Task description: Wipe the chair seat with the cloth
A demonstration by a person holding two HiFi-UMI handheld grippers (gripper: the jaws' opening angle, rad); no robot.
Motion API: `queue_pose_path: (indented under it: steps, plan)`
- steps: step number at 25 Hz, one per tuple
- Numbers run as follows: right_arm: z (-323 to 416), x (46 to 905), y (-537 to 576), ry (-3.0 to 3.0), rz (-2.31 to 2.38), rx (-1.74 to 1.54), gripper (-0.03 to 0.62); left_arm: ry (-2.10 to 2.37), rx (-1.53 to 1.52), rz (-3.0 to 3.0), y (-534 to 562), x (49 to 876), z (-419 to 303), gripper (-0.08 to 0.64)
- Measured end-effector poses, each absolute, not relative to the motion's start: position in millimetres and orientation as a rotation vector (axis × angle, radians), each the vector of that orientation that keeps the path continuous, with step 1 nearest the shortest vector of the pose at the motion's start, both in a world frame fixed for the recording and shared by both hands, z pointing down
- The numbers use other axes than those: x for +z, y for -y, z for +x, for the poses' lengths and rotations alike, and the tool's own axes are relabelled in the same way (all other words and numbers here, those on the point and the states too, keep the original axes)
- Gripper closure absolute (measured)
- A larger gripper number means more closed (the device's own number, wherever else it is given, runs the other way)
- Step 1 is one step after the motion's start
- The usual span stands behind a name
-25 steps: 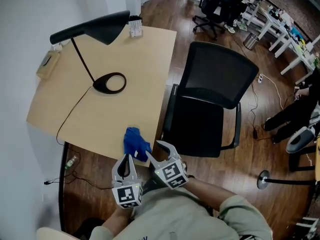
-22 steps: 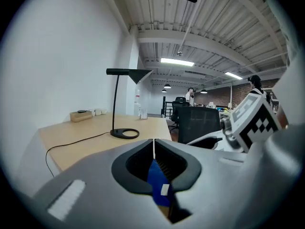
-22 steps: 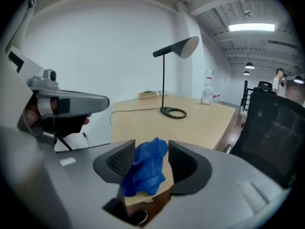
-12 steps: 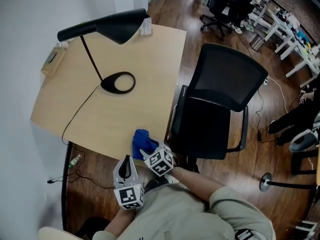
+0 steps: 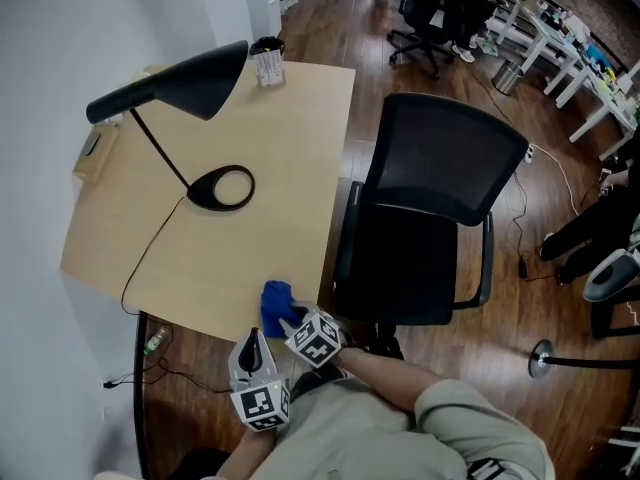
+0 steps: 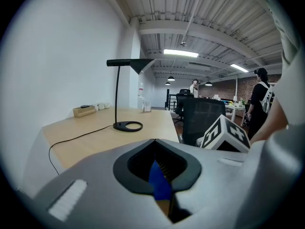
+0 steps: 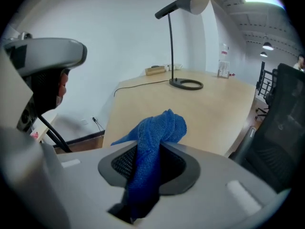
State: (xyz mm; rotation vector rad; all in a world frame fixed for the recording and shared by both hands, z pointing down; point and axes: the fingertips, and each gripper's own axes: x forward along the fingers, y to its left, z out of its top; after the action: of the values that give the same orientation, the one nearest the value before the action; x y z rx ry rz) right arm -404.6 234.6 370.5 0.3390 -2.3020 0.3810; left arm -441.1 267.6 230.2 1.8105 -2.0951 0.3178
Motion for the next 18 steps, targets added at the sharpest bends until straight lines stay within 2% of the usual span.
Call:
queue_pose_path:
  steps: [8, 18]
  plan:
    - [-301, 313, -157, 2.405, 0.661, 0.462, 0.492, 2.024, 0.347, 1.902, -208, 228, -375, 0.554]
    - [-135, 307, -69, 2.377, 0.92, 0.579, 0.492, 1.91, 0.398, 2.021, -131, 233, -228, 0.554]
